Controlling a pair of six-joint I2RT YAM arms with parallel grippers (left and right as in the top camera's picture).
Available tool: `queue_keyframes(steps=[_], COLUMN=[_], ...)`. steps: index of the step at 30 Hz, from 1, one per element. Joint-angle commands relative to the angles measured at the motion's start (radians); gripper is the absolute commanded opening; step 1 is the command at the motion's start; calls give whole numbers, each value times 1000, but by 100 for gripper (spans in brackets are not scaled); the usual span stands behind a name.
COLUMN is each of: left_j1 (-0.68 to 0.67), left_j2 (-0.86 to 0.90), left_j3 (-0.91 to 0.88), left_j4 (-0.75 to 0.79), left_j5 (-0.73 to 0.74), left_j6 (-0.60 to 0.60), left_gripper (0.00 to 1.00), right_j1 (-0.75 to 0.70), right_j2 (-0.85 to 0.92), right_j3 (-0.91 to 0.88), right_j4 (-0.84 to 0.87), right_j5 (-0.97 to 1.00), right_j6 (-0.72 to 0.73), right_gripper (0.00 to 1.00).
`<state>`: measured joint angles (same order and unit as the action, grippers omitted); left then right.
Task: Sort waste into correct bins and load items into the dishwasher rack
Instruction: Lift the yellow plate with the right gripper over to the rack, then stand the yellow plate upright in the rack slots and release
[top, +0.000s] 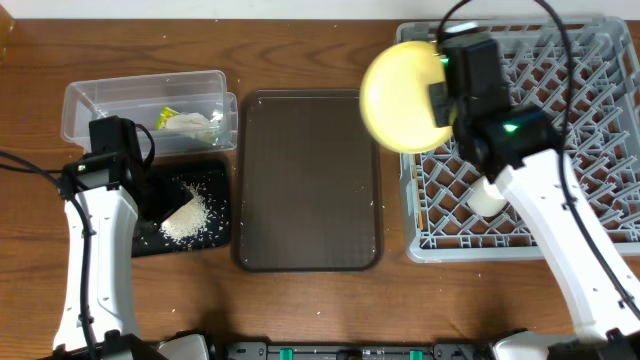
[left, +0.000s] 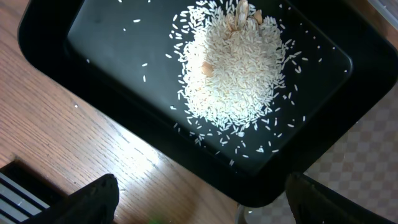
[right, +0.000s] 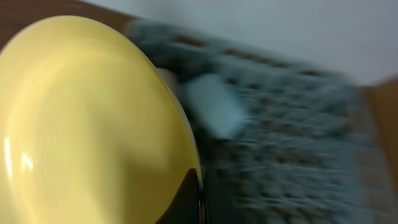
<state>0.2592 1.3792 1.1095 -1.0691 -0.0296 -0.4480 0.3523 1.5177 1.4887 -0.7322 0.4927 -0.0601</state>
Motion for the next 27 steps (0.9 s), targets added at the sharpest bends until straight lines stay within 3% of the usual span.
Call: queue_keyframes(steps=[1,6,17,27], left_j1=[4,4,4,4], left_j2=[-7,-7,-7,-7], left_j3=[7,7,7,7], left_j4=[-2,-2,0,0], left_j5=[-5,-5,-5,-5], left_j6=[-3,-3,-3,-3], left_gripper=[88,88,88,88], right_j1=[-26,-46,-58,-57], right_j2=[-20,2,76,91], right_j3=[1,0,-14,-14], right_j4=[-13,-73,-193,-240], right_j5=[284,369,370,149], right_j6=[-187,-242,-49,102], right_gripper=[1,1,1,1])
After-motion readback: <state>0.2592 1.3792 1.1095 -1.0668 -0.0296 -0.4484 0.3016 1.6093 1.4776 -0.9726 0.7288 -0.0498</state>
